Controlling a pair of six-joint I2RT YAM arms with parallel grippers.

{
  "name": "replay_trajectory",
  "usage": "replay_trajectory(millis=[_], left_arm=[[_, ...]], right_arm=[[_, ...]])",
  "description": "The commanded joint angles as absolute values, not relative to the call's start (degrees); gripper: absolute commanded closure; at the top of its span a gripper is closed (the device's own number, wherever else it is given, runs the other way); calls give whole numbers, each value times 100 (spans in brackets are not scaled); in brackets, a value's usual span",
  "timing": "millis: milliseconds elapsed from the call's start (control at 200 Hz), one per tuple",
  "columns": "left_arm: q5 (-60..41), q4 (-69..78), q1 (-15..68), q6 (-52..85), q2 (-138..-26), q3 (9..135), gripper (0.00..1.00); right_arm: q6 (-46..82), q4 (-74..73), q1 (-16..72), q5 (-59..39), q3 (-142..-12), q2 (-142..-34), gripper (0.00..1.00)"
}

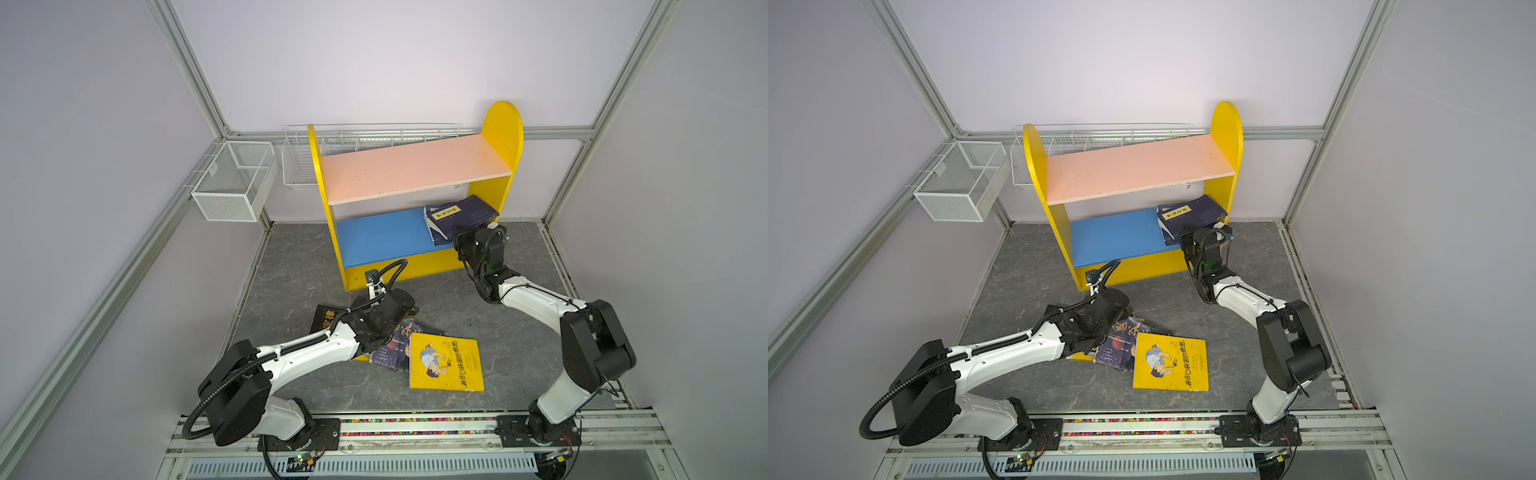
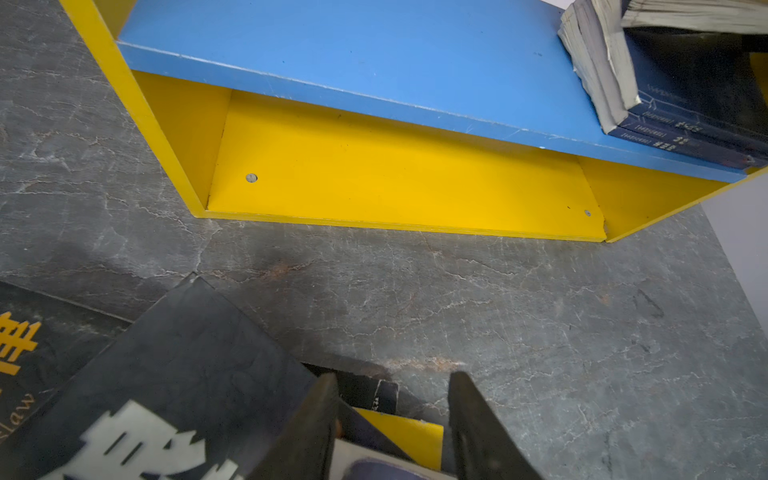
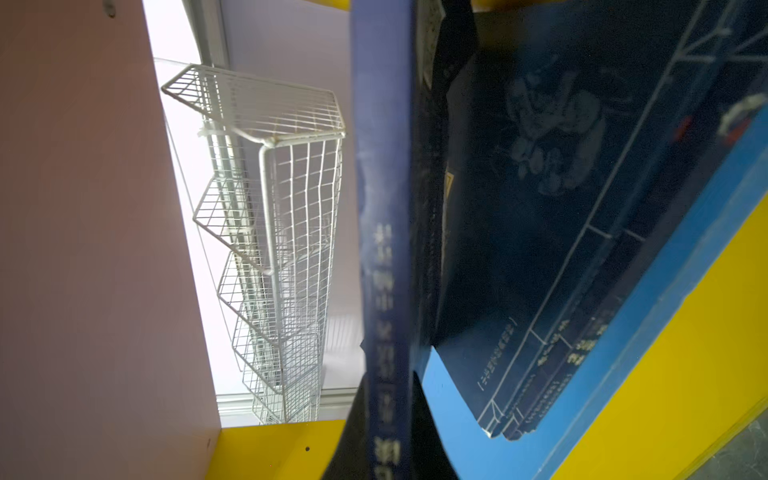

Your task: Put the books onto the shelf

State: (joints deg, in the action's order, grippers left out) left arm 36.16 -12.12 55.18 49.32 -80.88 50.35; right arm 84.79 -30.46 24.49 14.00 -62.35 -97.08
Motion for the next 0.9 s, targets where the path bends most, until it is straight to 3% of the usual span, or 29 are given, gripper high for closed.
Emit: replay_trajectory(millis=[0,80,100,125,165,280,900], left_arm=[[3668,-1358,5511,5053,-8016,5027,55],[3662,-1380,5511,5052,-7999,5019,55],[3657,-1378,5511,5050,-7998,5023,55],[3652,-1380,5511,5049,-7999,5025,55],[3640,-1372,5511,5047,-7985,5021,54],[3615,-1327,5511,5046,-7987,5027,55],[3671,-1370,5511,5069,-7947,5009,56]], right_arm=[[9396,-2676,2411,2171,-6533,-9882,91],[9548,-2357,2468,2317,-6673,-9878,85],[9574,-2259,2473,2314,-6706,-9864,78],[9606,-2124,2485,2285,-6749,-9845,61],[9734,-1805,2482,2204,-6829,-9805,46],[9929,-887,2485,2023,-7041,-9721,31],[9684,-719,2288,1275,-7921,-10517,26]])
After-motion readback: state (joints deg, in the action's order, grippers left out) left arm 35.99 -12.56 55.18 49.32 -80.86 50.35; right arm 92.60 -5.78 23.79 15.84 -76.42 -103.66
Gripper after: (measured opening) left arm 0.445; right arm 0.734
